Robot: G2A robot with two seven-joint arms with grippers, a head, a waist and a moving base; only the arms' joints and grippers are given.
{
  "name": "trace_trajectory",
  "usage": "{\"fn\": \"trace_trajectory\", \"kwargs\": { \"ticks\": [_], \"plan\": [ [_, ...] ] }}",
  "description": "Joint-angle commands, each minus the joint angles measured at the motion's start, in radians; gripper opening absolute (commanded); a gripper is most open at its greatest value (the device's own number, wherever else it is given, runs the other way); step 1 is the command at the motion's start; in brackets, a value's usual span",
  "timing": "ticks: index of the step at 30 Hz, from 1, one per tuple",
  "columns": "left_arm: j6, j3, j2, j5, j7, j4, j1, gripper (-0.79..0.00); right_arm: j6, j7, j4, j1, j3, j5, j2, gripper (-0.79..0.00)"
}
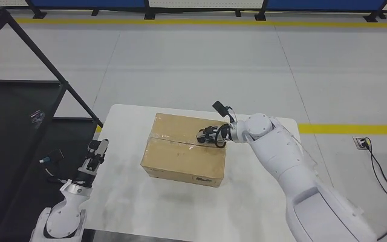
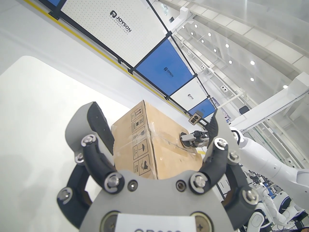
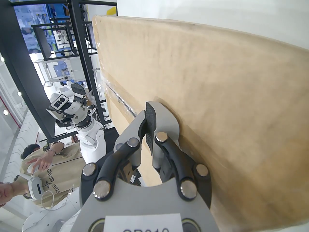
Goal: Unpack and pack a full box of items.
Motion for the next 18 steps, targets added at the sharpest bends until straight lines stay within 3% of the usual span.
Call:
{"fn": "trace_trajectory", "kwargs": {
  "ticks": [1,7,18],
  "plan": [
    [0.003,0.003,0.0,0.002,-0.001,-0.002,-0.001,0.0,-0.006,0.008,-0.013,-0.005,0.006,-0.001,0.01,-0.785],
    [0.007,0.011,0.0,0.005,-0.001,-0.003,-0.006,0.0,-0.051,0.068,-0.078,-0.034,0.041,0.02,0.05,-0.785],
    [0.009,0.018,0.001,0.011,0.004,0.001,-0.011,0.0,0.026,0.052,-0.266,-0.114,0.09,-0.052,0.132,-0.785]
  ]
}}
